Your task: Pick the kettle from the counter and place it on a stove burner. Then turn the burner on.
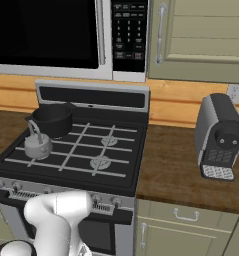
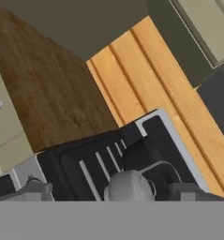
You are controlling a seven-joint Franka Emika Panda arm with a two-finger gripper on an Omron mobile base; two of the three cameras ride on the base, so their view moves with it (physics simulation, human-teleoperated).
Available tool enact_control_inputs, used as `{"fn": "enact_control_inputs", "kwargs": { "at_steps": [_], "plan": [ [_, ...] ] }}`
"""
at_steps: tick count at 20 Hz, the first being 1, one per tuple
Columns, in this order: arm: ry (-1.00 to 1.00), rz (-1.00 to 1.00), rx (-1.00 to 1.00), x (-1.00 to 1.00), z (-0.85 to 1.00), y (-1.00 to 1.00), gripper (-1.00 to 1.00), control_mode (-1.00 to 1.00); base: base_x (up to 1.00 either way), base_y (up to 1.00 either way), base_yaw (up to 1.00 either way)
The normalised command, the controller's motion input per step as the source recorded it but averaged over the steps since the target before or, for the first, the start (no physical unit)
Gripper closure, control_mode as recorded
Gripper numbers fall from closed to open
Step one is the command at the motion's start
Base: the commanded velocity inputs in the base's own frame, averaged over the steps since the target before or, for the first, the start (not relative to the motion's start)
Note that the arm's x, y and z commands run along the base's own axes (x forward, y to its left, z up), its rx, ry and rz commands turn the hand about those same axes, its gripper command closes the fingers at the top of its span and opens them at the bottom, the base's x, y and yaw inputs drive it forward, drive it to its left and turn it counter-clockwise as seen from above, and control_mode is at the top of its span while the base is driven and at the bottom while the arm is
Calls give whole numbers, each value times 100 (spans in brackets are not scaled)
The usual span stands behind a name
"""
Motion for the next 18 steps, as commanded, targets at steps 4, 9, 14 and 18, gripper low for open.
{"fn": "enact_control_inputs", "kwargs": {
  "at_steps": [4,9,14,18],
  "plan": [
    [-5,1,0,-34,-9,17,-100,-100,0,0,0],
    [-7,0,5,-42,-41,0,-100,-100,0,0,0],
    [-7,-1,22,-44,-43,-26,-100,-100,0,0,0],
    [-7,-5,36,-16,-38,-37,-100,-100,0,0,0]
  ]
}}
